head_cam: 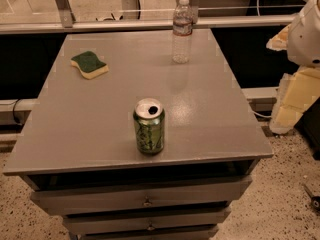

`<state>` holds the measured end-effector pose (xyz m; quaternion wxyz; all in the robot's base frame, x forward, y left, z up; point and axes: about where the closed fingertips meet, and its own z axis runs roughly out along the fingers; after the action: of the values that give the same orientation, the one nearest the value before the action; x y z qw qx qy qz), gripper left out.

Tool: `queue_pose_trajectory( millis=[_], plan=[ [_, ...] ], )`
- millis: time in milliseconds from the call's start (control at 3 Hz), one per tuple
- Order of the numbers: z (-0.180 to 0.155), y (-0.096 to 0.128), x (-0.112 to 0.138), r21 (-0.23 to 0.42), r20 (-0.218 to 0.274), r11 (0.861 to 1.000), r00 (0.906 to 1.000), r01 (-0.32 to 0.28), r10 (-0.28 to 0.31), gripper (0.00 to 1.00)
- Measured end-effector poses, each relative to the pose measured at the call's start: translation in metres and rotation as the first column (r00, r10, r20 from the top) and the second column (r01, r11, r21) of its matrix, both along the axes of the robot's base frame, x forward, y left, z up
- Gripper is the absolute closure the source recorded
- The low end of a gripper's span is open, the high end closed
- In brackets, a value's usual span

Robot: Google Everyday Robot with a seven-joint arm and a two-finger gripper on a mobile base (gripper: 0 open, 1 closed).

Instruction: Pick green can

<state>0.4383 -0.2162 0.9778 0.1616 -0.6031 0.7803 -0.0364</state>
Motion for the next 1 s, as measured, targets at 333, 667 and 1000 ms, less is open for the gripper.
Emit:
queue_pose_trajectory(
  millis=[333, 667, 1000],
  plan=[
    [-0.001, 0.001, 0.001, 0.006, 0.001, 1.000, 1.0000, -0.004, 0.004, 0.00],
    [-0.003, 0.004, 0.004, 0.025, 0.004, 1.000, 0.9998, -0.018, 0.018, 0.00],
    [-0.035, 0.038, 0.018, 0.127, -0.024, 0.990, 0.9972, -0.067, 0.070, 0.00]
  ],
)
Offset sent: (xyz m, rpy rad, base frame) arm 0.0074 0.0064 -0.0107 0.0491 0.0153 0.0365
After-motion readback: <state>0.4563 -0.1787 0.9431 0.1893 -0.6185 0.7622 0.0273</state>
